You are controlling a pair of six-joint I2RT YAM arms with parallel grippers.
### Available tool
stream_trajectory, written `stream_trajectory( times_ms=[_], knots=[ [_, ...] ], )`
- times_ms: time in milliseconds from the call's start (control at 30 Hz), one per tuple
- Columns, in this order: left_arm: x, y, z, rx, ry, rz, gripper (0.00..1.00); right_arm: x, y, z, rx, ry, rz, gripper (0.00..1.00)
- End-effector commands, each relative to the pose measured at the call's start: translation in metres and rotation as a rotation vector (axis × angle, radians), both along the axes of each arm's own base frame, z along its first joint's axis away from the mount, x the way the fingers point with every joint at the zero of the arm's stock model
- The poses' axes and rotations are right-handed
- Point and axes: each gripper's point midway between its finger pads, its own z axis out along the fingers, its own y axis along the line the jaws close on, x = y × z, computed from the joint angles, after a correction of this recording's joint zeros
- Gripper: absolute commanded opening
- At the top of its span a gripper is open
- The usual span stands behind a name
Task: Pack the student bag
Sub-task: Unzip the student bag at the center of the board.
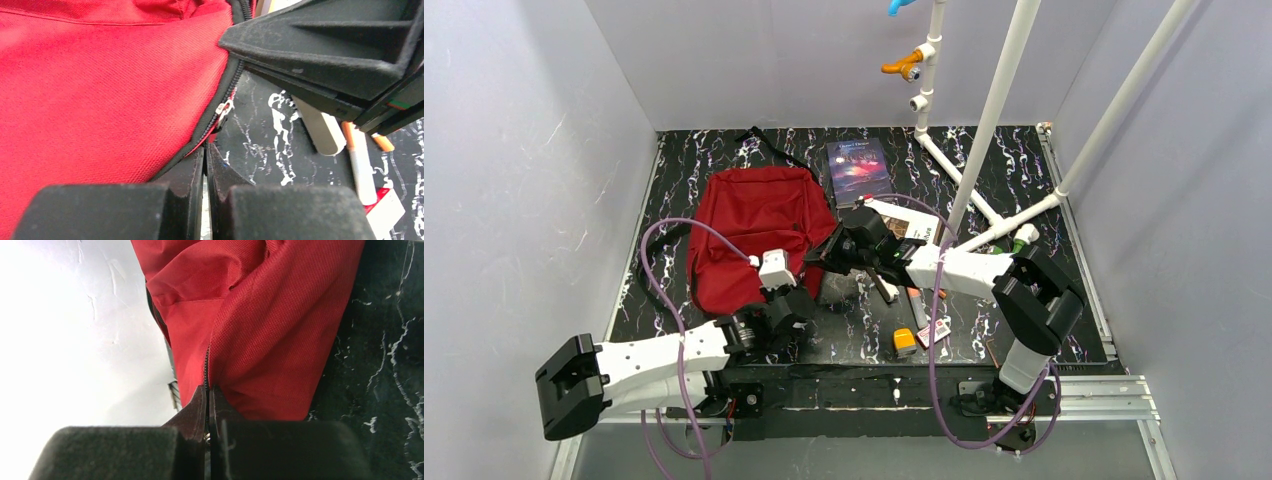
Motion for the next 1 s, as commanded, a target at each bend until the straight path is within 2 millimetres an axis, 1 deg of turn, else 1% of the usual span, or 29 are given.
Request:
stream_trajectory(
  times_ms=[0,67,167,200,300,400,567,667,733,767,833,900,933,967],
  knots=[
    [-0.001,0.029,0.012,0.062,-0.019,0.099,0.0,0.019,0.004,0.043,-0.028,-0.283,0.096,0.01],
    [-0.009,0.048,0.007,0.104,0.012,0.123,0.0,0.033,-0.003,0.036,-0.112,-0.344,0.153,0.01],
    [-0.021,0.061,-0.001,0.156,0.051,0.082,0.0,0.055,-0.007,0.034,-0.174,-0.454,0.296,0.01],
    [-0.025,0.066,-0.002,0.173,0.069,0.075,0.0,0.062,-0.012,0.026,-0.203,-0.466,0.355,0.01],
    [-0.037,0.082,-0.005,0.231,0.118,0.055,0.0,0.081,-0.026,0.003,-0.307,-0.507,0.447,0.01],
    [-0.045,0.086,-0.006,0.206,0.14,0.037,0.0,0.097,-0.028,-0.005,-0.394,-0.544,0.491,0.01],
    [-0.053,0.079,-0.004,0.089,0.147,-0.004,0.0,0.121,-0.022,-0.009,-0.483,-0.569,0.528,0.01],
    [-0.055,0.063,0.003,0.038,0.143,-0.072,0.0,0.131,-0.02,-0.012,-0.53,-0.569,0.543,0.01],
    [-0.055,0.049,0.011,-0.007,0.134,-0.117,0.0,0.132,-0.018,-0.012,-0.538,-0.552,0.554,0.01],
    [-0.054,0.041,0.016,-0.034,0.124,-0.14,0.0,0.131,-0.017,-0.011,-0.541,-0.542,0.557,0.07],
    [-0.052,0.028,0.027,-0.082,0.104,-0.175,0.0,0.125,-0.019,-0.012,-0.571,-0.532,0.571,0.24],
    [-0.049,0.02,0.037,-0.104,0.087,-0.188,0.0,0.115,-0.029,-0.014,-0.639,-0.52,0.578,0.4],
    [-0.048,0.017,0.041,-0.107,0.081,-0.195,0.0,0.11,-0.033,-0.01,-0.654,-0.525,0.578,0.46],
    [-0.047,0.015,0.045,-0.108,0.077,-0.203,0.0,0.103,-0.036,-0.013,-0.67,-0.516,0.585,0.52]
  ],
)
